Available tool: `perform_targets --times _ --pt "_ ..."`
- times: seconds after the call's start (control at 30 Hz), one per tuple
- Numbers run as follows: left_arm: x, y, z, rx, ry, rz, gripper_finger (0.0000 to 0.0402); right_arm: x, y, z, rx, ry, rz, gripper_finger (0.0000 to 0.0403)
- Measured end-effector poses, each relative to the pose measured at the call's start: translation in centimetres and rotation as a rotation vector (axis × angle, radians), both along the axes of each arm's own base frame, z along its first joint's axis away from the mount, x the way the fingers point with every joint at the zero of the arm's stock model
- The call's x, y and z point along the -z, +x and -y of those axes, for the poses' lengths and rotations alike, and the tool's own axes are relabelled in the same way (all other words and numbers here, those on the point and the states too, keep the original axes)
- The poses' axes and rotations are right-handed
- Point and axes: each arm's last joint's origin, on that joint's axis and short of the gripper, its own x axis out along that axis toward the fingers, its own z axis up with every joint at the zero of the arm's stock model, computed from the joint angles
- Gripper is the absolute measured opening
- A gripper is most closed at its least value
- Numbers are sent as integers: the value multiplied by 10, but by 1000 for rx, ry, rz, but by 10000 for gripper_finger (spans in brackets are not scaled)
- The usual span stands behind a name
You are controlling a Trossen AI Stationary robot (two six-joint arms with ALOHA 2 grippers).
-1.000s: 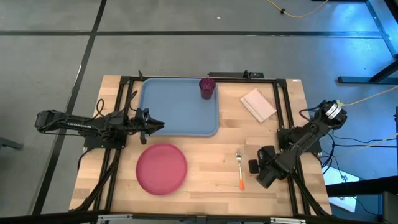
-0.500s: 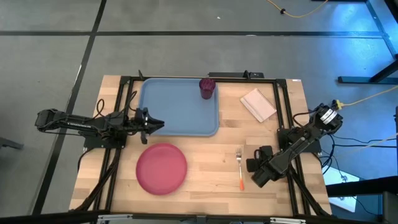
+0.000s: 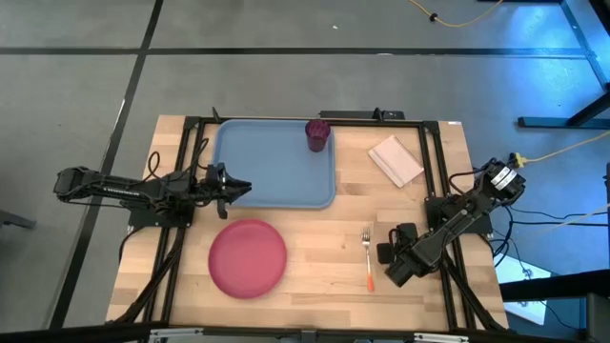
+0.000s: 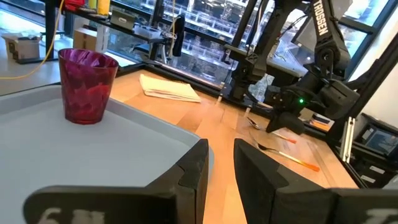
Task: Pick and place plate/cup/fork/spoon on tray
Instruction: Put the orange spoon on the blue tray
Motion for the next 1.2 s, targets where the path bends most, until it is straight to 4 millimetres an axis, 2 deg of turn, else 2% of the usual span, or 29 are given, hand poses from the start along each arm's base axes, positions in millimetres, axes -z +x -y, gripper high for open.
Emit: perform_targets --times 0.2,0.4,0.5,0.63,0.93,1.2 --pt "0 0 0 0 0 0 69 -6 -4 7 -43 -35 4 12" --pt "0 0 0 -5 0 0 69 -33 -1 24 -77 -71 134 9" --pt "0 0 0 -13 1 1 69 -44 7 36 -81 -83 215 9" --pt "0 0 -1 -24 1 1 69 -53 23 54 -108 -76 312 9" --pt "0 0 -1 -24 1 0 69 -69 77 108 -259 -137 572 9" --pt "0 0 -1 -24 1 1 69 -74 104 154 -278 -189 701 9"
